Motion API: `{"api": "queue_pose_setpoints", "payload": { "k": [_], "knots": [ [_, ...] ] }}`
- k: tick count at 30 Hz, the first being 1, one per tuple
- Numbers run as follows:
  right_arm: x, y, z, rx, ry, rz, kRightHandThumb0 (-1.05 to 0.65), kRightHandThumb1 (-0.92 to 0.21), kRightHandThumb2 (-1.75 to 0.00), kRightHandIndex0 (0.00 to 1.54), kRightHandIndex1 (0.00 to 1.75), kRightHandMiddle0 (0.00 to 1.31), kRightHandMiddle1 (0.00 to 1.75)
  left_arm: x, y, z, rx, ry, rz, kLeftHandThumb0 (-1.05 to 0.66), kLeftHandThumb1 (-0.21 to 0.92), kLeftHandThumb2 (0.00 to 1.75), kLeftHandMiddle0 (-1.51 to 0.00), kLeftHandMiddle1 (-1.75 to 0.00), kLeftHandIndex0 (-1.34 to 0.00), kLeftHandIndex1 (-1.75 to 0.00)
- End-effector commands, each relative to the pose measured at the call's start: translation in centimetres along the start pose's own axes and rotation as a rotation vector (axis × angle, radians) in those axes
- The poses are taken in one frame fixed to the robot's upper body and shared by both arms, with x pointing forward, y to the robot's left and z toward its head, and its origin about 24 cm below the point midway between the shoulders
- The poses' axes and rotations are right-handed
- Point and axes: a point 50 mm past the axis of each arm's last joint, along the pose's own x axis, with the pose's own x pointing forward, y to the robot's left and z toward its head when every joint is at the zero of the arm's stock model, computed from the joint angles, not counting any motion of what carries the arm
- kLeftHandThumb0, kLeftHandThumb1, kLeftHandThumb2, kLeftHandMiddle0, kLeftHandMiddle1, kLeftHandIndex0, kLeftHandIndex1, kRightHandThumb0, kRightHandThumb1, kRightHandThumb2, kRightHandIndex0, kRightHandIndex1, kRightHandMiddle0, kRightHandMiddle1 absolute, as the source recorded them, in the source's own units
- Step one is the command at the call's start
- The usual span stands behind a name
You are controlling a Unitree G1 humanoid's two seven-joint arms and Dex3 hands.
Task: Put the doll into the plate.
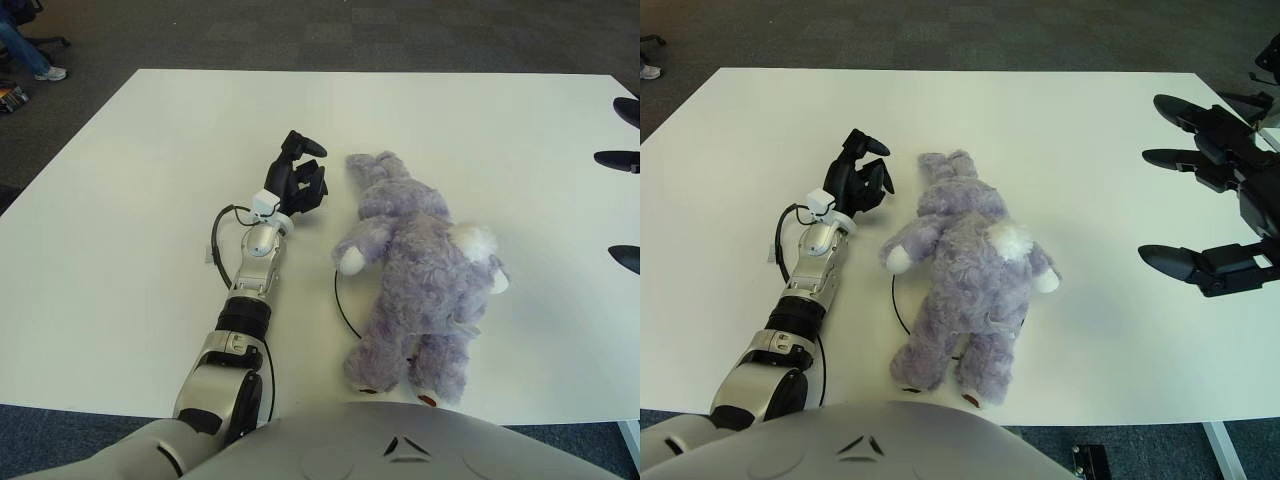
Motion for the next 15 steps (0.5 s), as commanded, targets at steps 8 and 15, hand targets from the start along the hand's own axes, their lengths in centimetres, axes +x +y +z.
{"api": "queue_pose_setpoints", "payload": {
  "k": [8,15],
  "knots": [
    [-0.01,0.06,0.3,-0.012,-0.004,0.008,-0.53,-0.22,-1.02,0.13,0.09,0.0,0.0,-1.35,0.39,-1.2,-0.004,0.059,0.02,-0.36,0.79,0.71,-0.88,-1.75,-0.27,-1.75],
    [-0.01,0.06,0.3,-0.012,-0.004,0.007,-0.53,-0.22,-1.02,0.13,0.08,0.0,0.0,-1.35,0.42,-1.18,0.003,0.055,0.023,-0.36,0.79,0.71,-0.88,-1.75,-0.27,-1.75]
  ]
}}
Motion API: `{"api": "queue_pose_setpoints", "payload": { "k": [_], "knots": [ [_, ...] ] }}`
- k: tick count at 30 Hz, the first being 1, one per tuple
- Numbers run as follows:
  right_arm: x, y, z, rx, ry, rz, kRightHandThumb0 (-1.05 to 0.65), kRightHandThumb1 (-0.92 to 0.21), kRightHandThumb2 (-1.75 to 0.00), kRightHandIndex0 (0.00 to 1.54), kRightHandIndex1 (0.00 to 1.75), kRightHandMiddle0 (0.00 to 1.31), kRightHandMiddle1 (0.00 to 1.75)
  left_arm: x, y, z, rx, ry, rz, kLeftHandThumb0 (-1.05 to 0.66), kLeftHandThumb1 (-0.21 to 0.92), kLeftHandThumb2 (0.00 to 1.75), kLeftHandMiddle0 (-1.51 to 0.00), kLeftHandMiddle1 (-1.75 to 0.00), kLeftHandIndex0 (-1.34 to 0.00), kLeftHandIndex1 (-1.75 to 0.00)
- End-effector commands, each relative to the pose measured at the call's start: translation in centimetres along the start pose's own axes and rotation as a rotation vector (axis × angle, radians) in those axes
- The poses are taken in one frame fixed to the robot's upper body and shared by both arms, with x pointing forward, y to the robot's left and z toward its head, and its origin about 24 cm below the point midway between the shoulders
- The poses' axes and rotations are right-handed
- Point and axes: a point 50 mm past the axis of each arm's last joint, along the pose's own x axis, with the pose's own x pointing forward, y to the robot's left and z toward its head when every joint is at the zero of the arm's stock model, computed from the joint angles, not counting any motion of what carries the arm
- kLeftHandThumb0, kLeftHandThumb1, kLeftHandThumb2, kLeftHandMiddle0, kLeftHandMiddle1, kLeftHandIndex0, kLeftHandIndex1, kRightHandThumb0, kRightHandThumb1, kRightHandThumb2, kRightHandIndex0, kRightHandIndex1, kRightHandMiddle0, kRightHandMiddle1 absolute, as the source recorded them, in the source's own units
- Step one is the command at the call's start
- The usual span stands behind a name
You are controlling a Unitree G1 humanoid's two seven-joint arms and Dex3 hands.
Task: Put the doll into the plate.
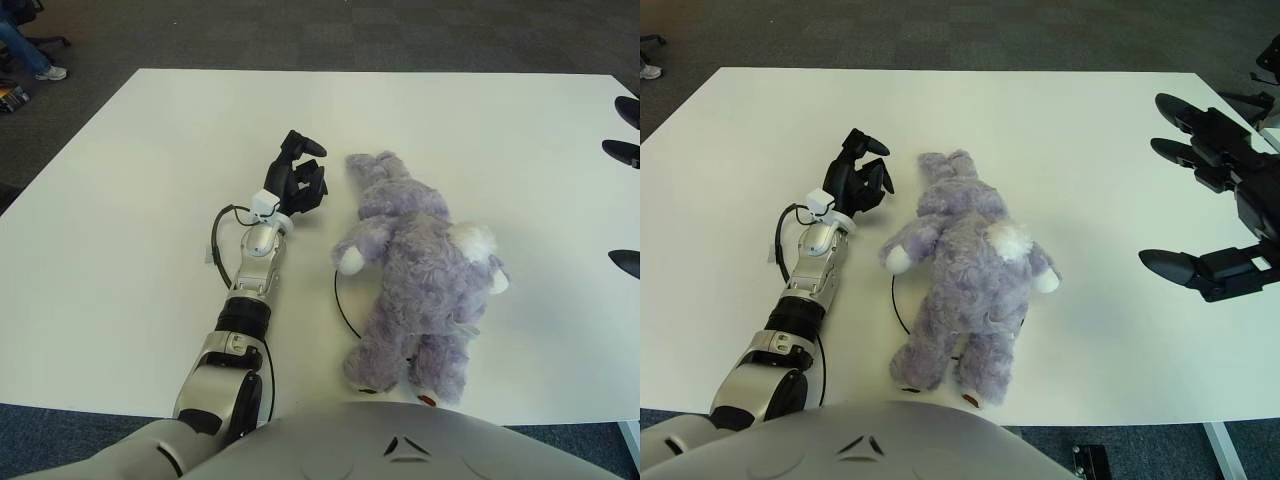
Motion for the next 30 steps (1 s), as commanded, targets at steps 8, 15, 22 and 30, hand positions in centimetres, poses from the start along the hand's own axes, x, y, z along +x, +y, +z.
{"api": "queue_pose_setpoints", "payload": {
  "k": [8,15,22,30],
  "knots": [
    [-0.1,0.0,0.2,-0.008,-0.002,-0.002,-0.53,-0.22,-1.02,0.14,0.07,0.0,0.0,-1.4,0.4,-1.2,0.01,0.056,0.023,-0.36,0.79,0.71,-0.88,-1.75,-0.27,-1.75],
    [-0.1,0.0,0.2,-0.008,-0.002,-0.002,-0.53,-0.22,-1.02,0.14,0.06,0.0,0.0,-1.4,0.4,-1.2,0.008,0.051,0.022,-0.36,0.79,0.71,-0.89,-1.75,-0.27,-1.75],
    [-0.1,0.0,0.2,-0.008,-0.002,-0.002,-0.53,-0.22,-1.02,0.15,0.05,0.0,0.0,-1.4,0.4,-1.2,0.01,0.049,0.023,-0.36,0.79,0.71,-0.9,-1.75,-0.27,-1.75],
    [6.2,8.5,-9.8,0.681,0.281,-0.493,-0.41,-0.55,-1.0,0.68,1.56,0.09,1.3,-1.3,0.4,-1.3,0.01,0.063,0.021,-0.36,0.78,0.71,-0.9,-1.75,-0.27,-1.75]
  ]
}}
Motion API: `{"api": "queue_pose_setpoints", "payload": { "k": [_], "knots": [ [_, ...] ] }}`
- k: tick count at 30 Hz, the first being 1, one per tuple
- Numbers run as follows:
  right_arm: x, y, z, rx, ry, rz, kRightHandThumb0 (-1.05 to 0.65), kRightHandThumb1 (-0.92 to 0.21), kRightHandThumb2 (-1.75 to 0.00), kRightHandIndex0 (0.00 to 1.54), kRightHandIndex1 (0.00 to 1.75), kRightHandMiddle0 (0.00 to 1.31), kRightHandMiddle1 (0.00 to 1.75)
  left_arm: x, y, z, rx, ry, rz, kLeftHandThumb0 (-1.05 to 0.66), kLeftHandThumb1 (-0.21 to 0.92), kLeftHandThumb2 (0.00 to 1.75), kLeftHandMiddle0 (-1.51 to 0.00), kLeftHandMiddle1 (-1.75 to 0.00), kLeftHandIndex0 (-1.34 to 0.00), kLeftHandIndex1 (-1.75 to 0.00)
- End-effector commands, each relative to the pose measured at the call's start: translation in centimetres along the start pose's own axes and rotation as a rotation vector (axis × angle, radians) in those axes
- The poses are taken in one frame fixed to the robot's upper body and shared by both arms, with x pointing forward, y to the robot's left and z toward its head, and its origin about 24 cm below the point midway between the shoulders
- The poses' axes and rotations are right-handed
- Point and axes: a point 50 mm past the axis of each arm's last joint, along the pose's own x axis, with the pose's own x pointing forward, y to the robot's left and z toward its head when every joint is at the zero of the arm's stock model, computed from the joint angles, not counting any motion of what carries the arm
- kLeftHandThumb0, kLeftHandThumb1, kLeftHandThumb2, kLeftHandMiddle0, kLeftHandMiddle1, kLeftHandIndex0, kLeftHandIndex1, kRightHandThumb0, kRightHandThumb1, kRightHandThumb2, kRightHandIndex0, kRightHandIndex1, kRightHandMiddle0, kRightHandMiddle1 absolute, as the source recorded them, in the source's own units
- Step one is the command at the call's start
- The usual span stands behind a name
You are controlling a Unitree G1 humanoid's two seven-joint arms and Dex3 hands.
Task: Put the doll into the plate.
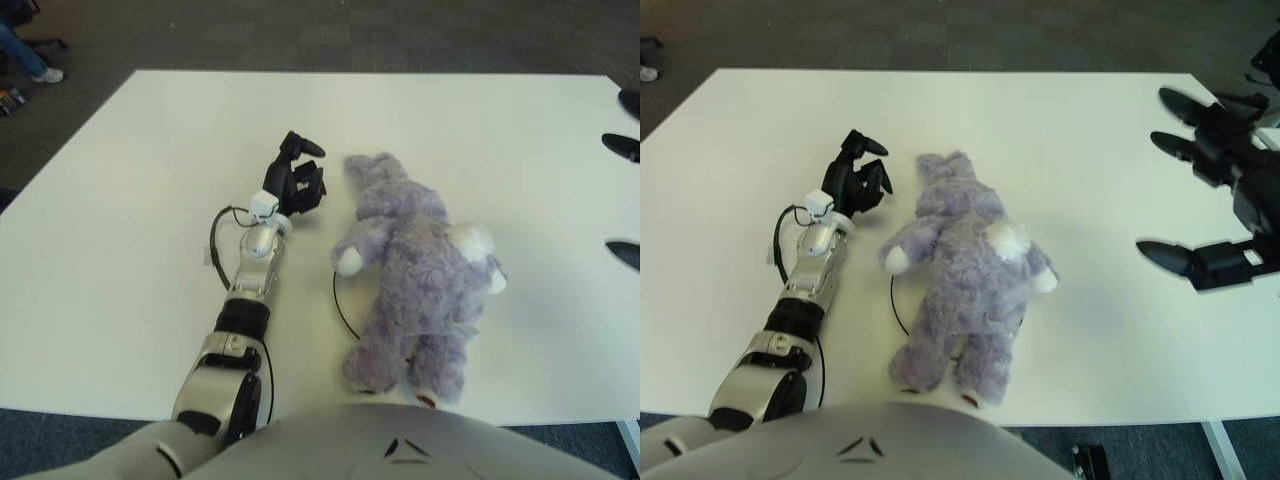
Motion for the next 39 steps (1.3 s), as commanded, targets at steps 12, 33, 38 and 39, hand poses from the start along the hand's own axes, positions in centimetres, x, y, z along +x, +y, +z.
{"api": "queue_pose_setpoints", "payload": {
  "k": [12,33,38,39],
  "knots": [
    [4.1,6.8,-10.7,0.48,0.335,-0.395,-0.01,-0.52,-1.09,0.47,1.73,0.24,1.72,-1.3,0.4,-1.4,-0.004,0.056,0.028,-0.36,0.78,0.72,-0.9,-1.75,-0.28,-1.75],
    [4.4,7.9,-13.2,0.568,0.351,-0.433,-0.01,-0.34,-1.31,0.63,1.72,0.35,1.74,-1.4,0.4,-1.6,0.0,0.069,0.026,-0.37,0.75,0.76,-0.98,-1.75,-0.3,-1.75],
    [4.4,8.4,-13.6,0.571,0.348,-0.42,-0.01,-0.3,-1.35,0.65,1.74,0.36,1.75,-1.4,0.5,-1.7,0.008,0.075,0.027,-0.37,0.75,0.76,-0.98,-1.75,-0.3,-1.75],
    [4.4,8.5,-13.7,0.569,0.348,-0.416,-0.01,-0.29,-1.37,0.66,1.74,0.38,1.74,-1.4,0.5,-1.7,0.01,0.076,0.027,-0.37,0.75,0.76,-0.97,-1.75,-0.3,-1.75]
  ]
}}
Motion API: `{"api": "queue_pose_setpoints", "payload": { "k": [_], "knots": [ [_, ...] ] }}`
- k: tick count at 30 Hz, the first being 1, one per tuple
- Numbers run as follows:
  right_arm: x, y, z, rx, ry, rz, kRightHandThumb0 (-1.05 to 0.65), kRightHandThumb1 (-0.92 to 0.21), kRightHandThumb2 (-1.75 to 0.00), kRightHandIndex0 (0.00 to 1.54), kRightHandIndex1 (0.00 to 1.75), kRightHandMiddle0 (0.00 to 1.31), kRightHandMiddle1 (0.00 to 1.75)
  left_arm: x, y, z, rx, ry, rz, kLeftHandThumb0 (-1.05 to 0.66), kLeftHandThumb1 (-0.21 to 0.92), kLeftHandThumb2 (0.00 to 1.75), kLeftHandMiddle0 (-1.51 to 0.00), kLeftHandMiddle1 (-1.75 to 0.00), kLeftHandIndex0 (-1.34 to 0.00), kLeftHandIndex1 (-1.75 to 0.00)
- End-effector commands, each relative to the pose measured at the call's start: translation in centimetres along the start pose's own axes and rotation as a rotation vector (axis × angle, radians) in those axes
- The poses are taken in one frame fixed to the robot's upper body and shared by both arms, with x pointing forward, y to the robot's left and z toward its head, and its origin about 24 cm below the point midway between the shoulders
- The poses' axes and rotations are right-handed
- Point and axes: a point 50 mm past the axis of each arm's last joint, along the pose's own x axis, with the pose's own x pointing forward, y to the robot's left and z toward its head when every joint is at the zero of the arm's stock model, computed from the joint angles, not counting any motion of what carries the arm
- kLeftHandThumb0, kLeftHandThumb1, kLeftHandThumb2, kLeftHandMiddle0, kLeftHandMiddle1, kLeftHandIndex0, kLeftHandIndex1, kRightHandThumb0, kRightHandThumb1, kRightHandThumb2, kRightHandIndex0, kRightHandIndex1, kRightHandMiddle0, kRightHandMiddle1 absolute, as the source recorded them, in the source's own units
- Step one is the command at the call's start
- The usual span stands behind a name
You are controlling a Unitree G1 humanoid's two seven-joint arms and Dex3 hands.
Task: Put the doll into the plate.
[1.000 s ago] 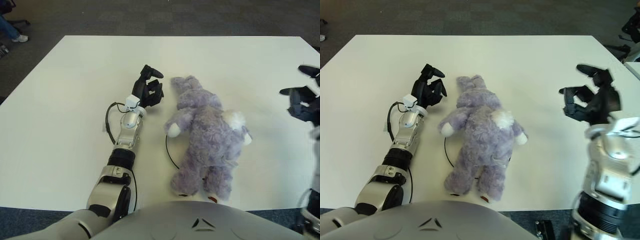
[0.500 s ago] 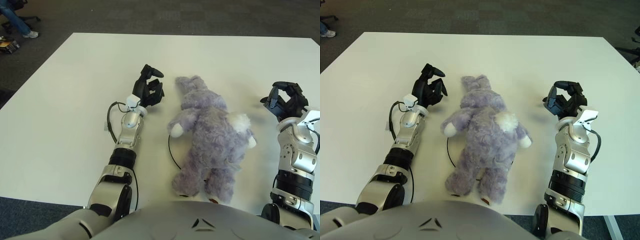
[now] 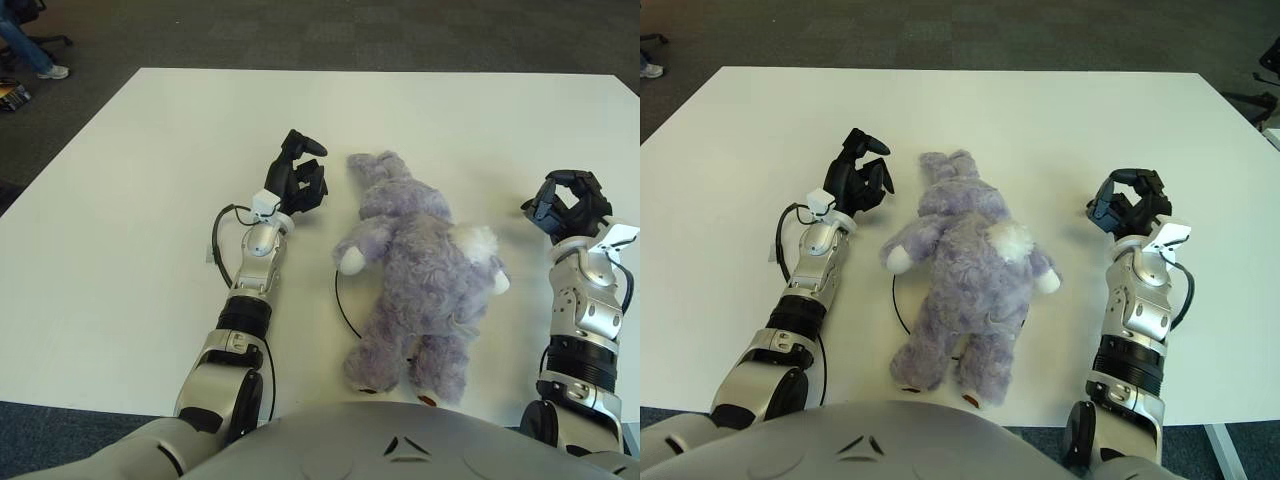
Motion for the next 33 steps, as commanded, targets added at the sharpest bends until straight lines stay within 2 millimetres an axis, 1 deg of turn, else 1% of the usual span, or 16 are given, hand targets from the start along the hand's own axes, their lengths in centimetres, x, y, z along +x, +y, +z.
{"api": "queue_pose_setpoints", "payload": {
  "k": [1,7,11,13,16,26,29,33],
  "knots": [
    [0.2,0.4,-0.3,0.013,-0.011,0.017,-0.01,-0.28,-1.38,0.67,1.74,0.38,1.74,-1.4,0.4,-1.5,0.008,0.074,0.027,-0.37,0.75,0.76,-0.97,-1.75,-0.3,-1.75],
    [0.4,0.7,-0.8,-0.002,-0.008,0.032,-0.02,-0.24,-1.41,0.7,1.75,0.42,1.71,-1.4,0.5,-1.5,0.008,0.075,0.023,-0.37,0.75,0.76,-0.97,-1.75,-0.3,-1.75],
    [0.4,1.2,-1.3,0.008,-0.002,0.054,-0.02,-0.21,-1.44,0.73,1.75,0.47,1.68,-1.3,0.5,-1.7,0.004,0.088,0.022,-0.37,0.74,0.77,-0.98,-1.75,-0.3,-1.75],
    [0.3,1.4,-1.4,0.02,0.0,0.064,-0.01,-0.22,-1.43,0.63,1.75,0.52,1.72,-1.3,0.5,-1.8,0.0,0.097,0.022,-0.37,0.74,0.77,-0.98,-1.75,-0.3,-1.75],
    [0.4,1.5,-1.6,0.029,0.003,0.066,-0.01,-0.23,-1.43,0.59,1.75,0.54,1.74,-1.2,0.5,-1.9,-0.006,0.106,0.023,-0.37,0.74,0.77,-0.98,-1.75,-0.3,-1.75],
    [0.5,2.2,-2.4,-0.003,0.036,0.068,-0.01,-0.23,-1.42,0.56,1.75,0.55,1.75,-1.1,0.5,-2.2,-0.034,0.139,0.022,-0.37,0.74,0.77,-0.98,-1.75,-0.3,-1.75],
    [0.5,2.5,-2.6,-0.015,0.043,0.073,-0.01,-0.21,-1.44,0.68,1.75,0.5,1.69,-1.1,0.5,-2.2,-0.035,0.141,0.023,-0.37,0.74,0.77,-0.98,-1.75,-0.3,-1.75],
    [0.4,2.8,-2.8,-0.031,0.048,0.082,-0.02,-0.2,-1.46,0.73,1.75,0.48,1.69,-1.1,0.5,-2.2,-0.034,0.14,0.024,-0.37,0.74,0.77,-0.98,-1.75,-0.3,-1.75]
  ]
}}
